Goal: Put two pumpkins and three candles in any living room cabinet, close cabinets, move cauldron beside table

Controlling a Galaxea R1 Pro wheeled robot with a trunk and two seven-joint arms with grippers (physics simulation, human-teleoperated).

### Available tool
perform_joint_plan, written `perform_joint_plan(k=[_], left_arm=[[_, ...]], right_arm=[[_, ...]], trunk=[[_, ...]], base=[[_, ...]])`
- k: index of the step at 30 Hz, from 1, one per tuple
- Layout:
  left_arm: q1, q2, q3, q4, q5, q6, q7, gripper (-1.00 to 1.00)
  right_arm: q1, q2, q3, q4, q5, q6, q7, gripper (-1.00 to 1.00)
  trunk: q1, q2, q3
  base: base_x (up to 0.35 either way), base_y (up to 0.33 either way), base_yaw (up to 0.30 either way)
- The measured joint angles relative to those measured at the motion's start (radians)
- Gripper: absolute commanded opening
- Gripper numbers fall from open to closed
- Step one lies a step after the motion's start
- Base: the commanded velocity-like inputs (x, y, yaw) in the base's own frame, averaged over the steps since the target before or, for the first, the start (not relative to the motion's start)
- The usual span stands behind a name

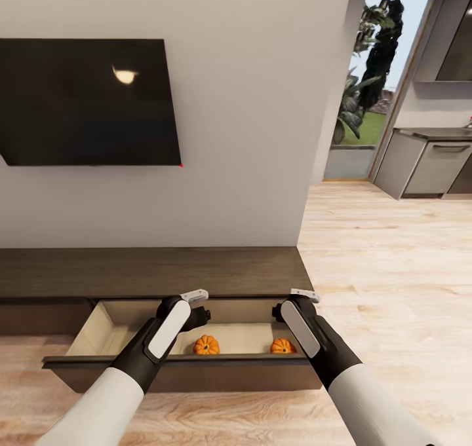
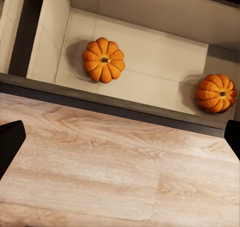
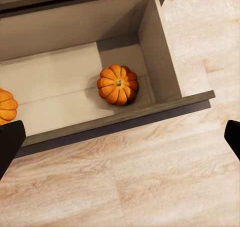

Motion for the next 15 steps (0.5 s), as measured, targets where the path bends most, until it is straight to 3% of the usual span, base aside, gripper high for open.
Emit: perform_joint_plan(k=[6, 11, 15], left_arm=[[0.000, 0.000, 0.000, 0.000, 0.000, 0.000, 0.000, 1.00], [0.000, 0.000, -0.001, 0.000, 0.000, 0.000, 0.000, 1.00], [0.000, 0.001, 0.001, -0.001, -0.001, 0.000, 0.000, 1.00]], right_arm=[[-0.001, 0.000, 0.000, 0.001, -0.001, 0.001, 0.000, 1.00], [0.000, 0.000, 0.000, 0.001, -0.001, 0.001, 0.000, 1.00], [0.000, -0.001, 0.000, 0.002, -0.001, 0.001, 0.000, 1.00]], trunk=[[-0.023, 0.042, 0.019], [-0.042, 0.077, 0.034], [-0.042, 0.077, 0.035]], base=[[-0.008, 0.000, 0.000], [-0.239, 0.000, 0.000], [-0.184, 0.000, 0.000]])
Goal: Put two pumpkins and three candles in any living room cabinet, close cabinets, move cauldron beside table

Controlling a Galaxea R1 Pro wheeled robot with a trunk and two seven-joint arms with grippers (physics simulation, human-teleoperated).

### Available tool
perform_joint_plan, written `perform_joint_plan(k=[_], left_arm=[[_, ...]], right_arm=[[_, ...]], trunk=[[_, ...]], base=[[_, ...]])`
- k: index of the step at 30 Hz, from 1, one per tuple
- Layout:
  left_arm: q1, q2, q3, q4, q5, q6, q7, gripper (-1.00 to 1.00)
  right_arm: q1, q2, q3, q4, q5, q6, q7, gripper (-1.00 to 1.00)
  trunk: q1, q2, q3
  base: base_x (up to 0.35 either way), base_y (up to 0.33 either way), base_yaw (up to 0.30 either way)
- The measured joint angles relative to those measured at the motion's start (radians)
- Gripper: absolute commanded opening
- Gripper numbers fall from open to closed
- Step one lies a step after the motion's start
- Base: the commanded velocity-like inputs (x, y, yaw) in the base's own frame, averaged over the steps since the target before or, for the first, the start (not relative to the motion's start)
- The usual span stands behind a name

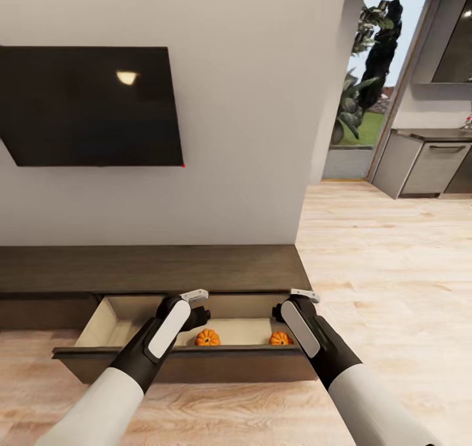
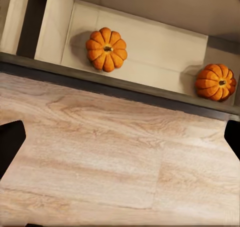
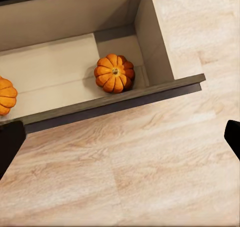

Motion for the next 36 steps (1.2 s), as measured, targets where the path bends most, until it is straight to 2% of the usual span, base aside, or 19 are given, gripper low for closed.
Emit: perform_joint_plan(k=[36], left_arm=[[0.000, 0.001, -0.003, 0.000, -0.006, 0.000, 0.000, 1.00]], right_arm=[[0.000, 0.001, 0.000, 0.001, 0.000, 0.001, -0.001, 1.00]], trunk=[[0.000, 0.000, 0.000]], base=[[-0.275, 0.000, 0.000]])
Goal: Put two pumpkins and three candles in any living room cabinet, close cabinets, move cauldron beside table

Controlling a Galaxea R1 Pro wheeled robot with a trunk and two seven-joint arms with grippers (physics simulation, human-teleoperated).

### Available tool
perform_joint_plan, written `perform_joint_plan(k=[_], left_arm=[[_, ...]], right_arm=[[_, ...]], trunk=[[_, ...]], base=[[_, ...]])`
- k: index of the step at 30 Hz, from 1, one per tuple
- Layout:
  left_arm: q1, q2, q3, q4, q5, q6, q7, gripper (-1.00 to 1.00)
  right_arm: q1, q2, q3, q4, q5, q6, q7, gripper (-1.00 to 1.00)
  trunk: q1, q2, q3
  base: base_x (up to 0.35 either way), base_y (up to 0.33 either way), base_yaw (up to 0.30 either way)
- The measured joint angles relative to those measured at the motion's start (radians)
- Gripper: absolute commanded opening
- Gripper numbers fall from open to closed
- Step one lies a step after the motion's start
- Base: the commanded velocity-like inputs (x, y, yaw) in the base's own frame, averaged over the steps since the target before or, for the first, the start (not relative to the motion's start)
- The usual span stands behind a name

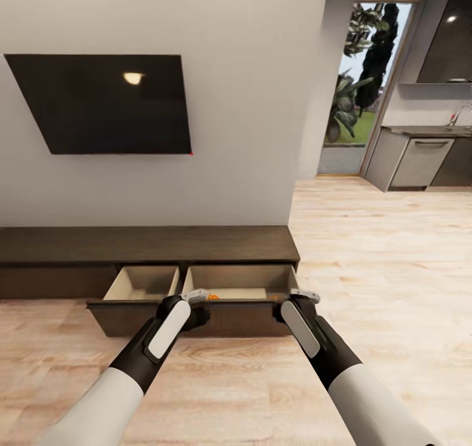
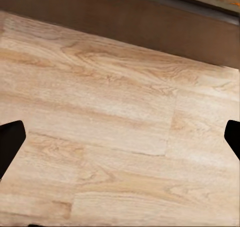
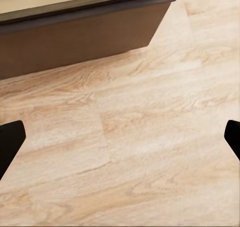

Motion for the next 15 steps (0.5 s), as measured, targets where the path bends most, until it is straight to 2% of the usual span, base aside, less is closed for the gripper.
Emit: perform_joint_plan(k=[3, 11, 15], left_arm=[[0.000, 0.000, 0.001, 0.001, 0.004, 0.000, 0.000, 1.00], [0.011, 0.003, -0.005, 0.013, 0.005, -0.001, -0.001, 1.00], [0.012, 0.004, -0.006, 0.014, 0.005, -0.003, -0.001, 1.00]], right_arm=[[0.000, -0.001, -0.001, 0.000, 0.000, 0.000, 0.001, 1.00], [0.000, -0.008, 0.000, -0.005, 0.001, 0.000, 0.000, 1.00], [0.001, -0.010, 0.000, -0.002, 0.001, -0.002, 0.000, 1.00]], trunk=[[0.000, 0.000, 0.000], [0.000, 0.000, 0.000], [0.000, 0.000, 0.000]], base=[[-0.313, 0.000, 0.000], [-0.204, 0.000, 0.000], [-0.081, 0.000, 0.000]])
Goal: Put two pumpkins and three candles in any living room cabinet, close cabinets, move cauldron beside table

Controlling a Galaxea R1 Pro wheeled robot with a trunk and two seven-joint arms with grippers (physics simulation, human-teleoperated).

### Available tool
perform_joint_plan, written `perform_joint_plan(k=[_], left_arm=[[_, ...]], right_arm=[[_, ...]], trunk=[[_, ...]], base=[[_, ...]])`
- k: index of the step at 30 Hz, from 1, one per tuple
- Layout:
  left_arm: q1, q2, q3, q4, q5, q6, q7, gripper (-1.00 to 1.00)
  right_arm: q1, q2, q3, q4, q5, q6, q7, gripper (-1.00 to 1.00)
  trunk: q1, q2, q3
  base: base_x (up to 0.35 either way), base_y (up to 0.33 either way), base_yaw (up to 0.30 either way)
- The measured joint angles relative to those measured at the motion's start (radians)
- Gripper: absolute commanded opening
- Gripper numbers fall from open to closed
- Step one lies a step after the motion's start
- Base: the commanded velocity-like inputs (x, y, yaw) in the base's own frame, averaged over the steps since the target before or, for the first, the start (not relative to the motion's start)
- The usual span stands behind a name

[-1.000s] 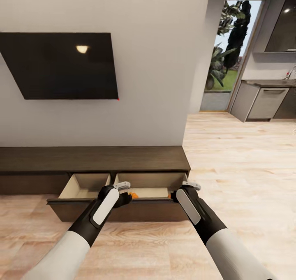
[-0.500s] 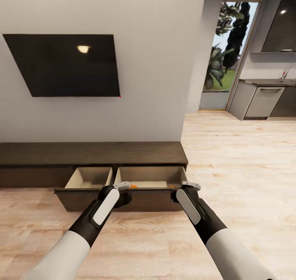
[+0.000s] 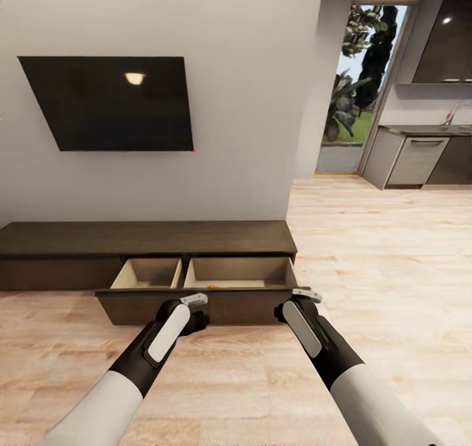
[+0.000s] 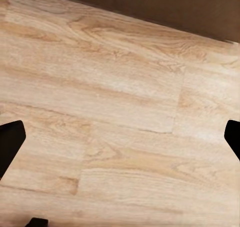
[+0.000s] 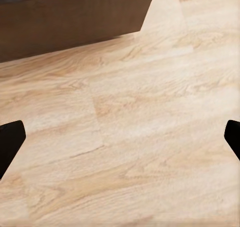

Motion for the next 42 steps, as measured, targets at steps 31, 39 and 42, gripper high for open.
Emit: perform_joint_plan(k=[31, 39, 42], left_arm=[[0.000, 0.008, -0.002, 0.002, -0.001, 0.001, -0.001, 1.00], [0.000, 0.008, -0.002, 0.002, 0.001, 0.001, -0.001, 1.00], [0.000, 0.008, -0.001, 0.002, -0.001, 0.000, -0.001, 1.00]], right_arm=[[0.006, 0.002, 0.008, 0.002, 0.000, 0.004, 0.000, 1.00], [0.006, 0.004, 0.008, 0.002, 0.000, 0.004, 0.000, 1.00], [0.006, 0.004, 0.008, 0.002, 0.000, 0.004, 0.000, 1.00]], trunk=[[0.023, -0.042, -0.019], [0.035, -0.063, -0.028], [0.046, -0.084, -0.038]], base=[[-0.108, 0.000, 0.000], [-0.129, 0.000, 0.000], [-0.046, 0.000, 0.000]])
